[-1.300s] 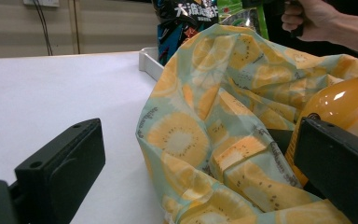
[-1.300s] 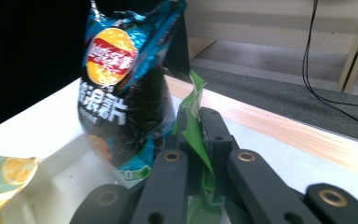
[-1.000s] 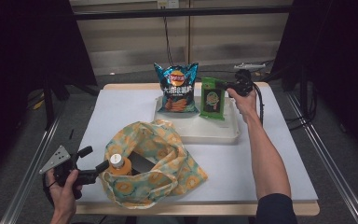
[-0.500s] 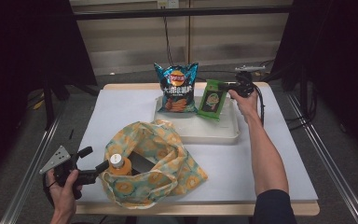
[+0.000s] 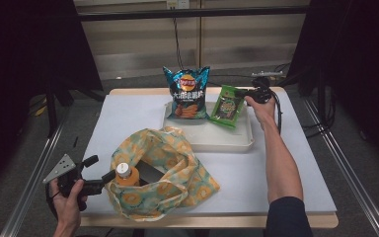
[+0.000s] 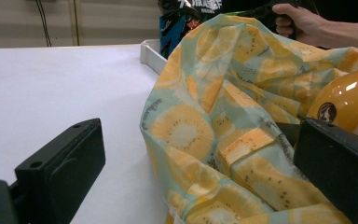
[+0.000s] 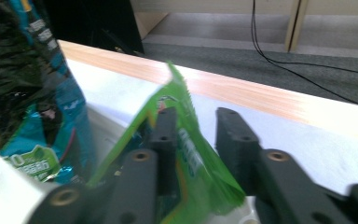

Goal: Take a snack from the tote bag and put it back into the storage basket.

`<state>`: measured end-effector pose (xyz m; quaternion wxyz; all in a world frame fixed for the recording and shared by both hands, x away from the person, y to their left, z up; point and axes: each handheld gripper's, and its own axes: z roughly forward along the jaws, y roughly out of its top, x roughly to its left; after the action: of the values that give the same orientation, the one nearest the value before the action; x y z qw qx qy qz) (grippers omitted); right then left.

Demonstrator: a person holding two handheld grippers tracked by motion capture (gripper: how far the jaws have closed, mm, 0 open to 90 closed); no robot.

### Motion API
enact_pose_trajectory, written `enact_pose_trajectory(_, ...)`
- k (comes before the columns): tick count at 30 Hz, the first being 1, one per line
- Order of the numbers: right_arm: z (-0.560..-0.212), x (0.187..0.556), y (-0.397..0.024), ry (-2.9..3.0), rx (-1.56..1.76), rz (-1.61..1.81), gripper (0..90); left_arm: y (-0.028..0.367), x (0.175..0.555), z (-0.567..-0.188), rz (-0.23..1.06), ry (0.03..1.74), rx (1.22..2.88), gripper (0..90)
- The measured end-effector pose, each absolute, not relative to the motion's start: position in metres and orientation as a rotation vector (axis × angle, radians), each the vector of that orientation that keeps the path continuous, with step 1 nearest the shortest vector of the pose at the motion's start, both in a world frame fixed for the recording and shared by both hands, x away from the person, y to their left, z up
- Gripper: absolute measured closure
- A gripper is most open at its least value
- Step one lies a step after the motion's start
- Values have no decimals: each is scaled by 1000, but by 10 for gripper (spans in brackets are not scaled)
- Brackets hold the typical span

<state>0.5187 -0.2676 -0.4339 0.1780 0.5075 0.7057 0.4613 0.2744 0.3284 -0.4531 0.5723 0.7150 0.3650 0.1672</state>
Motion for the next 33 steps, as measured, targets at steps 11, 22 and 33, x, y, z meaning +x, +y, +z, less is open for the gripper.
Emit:
enact_pose_trajectory(11, -430, 515, -278, 1936, 1475, 1309, 471, 329, 275, -454, 382, 856, 1678, 20)
enact_pose_trajectory(22, -411, 479, -269, 1976, 1344, 1371, 595, 327, 275, -454, 380, 842, 1684, 20)
enact_pose_trajectory(33, -428, 441, -255, 2121, 1256, 1463, 900, 327, 273, -452, 395, 837, 1677, 22)
